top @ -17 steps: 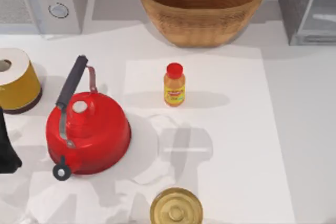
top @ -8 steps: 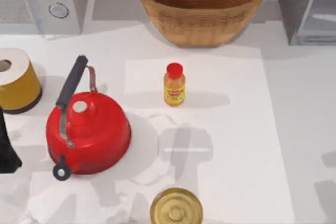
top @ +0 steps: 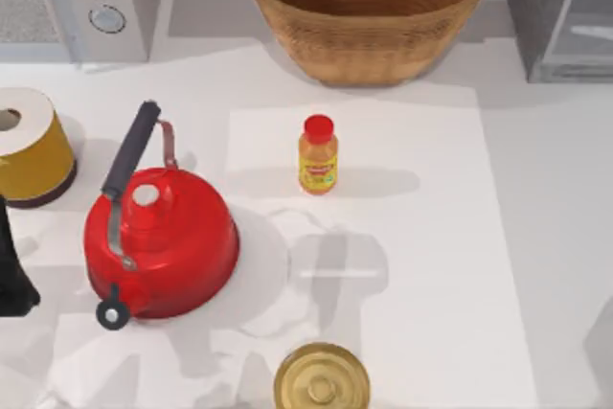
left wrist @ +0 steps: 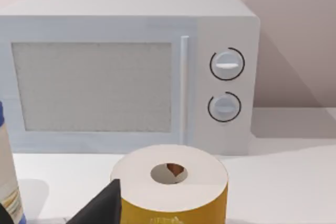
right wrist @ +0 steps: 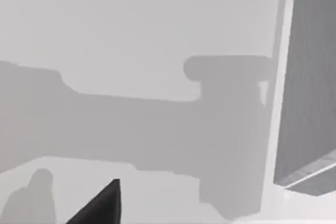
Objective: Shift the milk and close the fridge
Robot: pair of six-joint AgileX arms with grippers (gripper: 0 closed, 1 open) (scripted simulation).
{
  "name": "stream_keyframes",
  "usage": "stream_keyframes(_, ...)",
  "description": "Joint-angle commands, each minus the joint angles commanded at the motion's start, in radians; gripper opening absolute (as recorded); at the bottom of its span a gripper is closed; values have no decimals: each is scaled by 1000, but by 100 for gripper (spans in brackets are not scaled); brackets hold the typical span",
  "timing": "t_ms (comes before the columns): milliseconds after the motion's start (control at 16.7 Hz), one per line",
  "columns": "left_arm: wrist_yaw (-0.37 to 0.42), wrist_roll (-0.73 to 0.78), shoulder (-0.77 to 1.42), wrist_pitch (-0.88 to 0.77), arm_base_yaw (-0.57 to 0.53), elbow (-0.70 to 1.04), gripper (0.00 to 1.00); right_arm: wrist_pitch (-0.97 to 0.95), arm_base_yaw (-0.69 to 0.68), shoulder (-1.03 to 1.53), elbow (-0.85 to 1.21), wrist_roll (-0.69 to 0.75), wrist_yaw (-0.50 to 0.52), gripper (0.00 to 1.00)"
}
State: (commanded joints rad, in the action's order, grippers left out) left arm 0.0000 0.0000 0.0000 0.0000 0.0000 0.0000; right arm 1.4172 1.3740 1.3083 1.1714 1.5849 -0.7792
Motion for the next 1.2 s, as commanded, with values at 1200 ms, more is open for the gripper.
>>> stream_keyframes(1200, 0, 0, 0, 0, 0, 0, 100, -64, 290, 547, 133, 261, -119, 100)
